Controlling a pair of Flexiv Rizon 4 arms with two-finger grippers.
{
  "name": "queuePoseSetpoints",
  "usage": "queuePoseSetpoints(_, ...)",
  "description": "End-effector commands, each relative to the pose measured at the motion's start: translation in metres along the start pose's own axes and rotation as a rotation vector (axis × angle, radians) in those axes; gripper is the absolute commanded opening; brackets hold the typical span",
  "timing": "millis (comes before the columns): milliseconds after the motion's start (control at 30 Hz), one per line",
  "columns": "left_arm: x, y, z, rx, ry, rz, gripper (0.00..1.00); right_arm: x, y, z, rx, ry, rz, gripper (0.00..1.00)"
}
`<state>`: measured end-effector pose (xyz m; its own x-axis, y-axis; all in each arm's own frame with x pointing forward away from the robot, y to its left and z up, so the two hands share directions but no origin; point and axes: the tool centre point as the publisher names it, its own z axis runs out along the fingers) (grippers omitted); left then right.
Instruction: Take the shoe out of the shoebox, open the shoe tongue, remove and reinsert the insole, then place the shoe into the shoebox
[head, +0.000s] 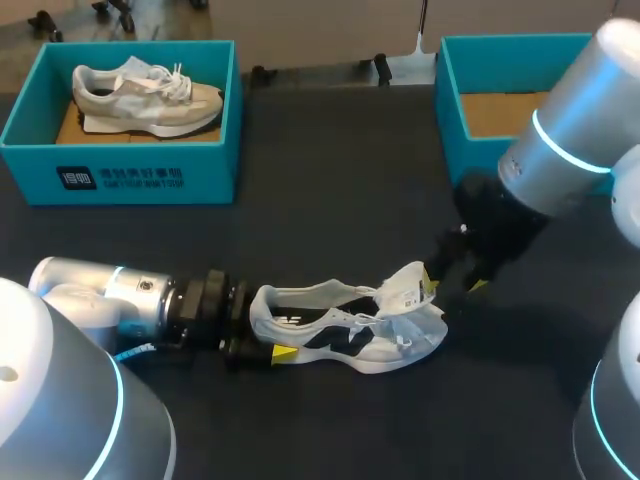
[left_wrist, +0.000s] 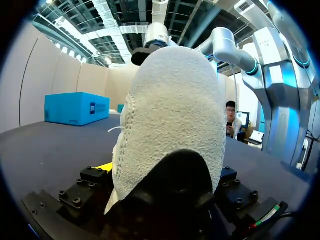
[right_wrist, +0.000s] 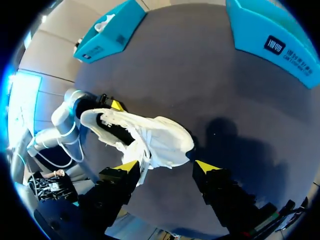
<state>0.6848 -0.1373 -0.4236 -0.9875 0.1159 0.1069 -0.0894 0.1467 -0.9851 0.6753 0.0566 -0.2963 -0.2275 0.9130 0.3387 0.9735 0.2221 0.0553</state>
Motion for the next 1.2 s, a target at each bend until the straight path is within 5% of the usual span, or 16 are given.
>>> queuePoseSetpoints(33,-0.001,0.002,-0.001,-0.001,-0.001,0.0,0.0,0.006,-0.004,-0.034,-0.015,-0.111,-0.011,0.69)
queuePoseSetpoints(367,-0.001,0.002,-0.001,-0.001,-0.001,0.0,0.0,0.041,0.004,-0.067,0.02,-0.245,-0.173,0.62)
queuePoseSetpoints(700,-0.001,0.002,-0.001,-0.001,-0.001,0.0,0.0,0.09,0.016,-0.085,0.092,-0.351,-0.437,0.26)
queuePoseSetpoints(733,-0.001,0.002,-0.001,-0.001,-0.001,0.0,0.0,0.098,0.017,-0.086,0.109,-0.382,-0.481,0.0)
queuePoseSetpoints(933,-0.001,0.002,-0.001,-0.001,-0.001,0.0,0.0,0.118,0.02,-0.08,0.123,-0.405,-0.669,0.0)
queuePoseSetpoints(1033,-0.001,0.002,-0.001,-0.001,-0.001,0.0,0.0,0.131,0.02,-0.074,0.093,-0.322,-0.873,0.0)
queuePoseSetpoints(1100,-0.001,0.002,-0.001,-0.001,-0.001,0.0,0.0,0.132,0.023,-0.068,0.245,-0.274,-0.843,0.0)
queuePoseSetpoints(1200,-0.001,0.002,-0.001,-0.001,-0.001,0.0,0.0,0.132,0.023,-0.068,0.245,-0.274,-0.843,0.0)
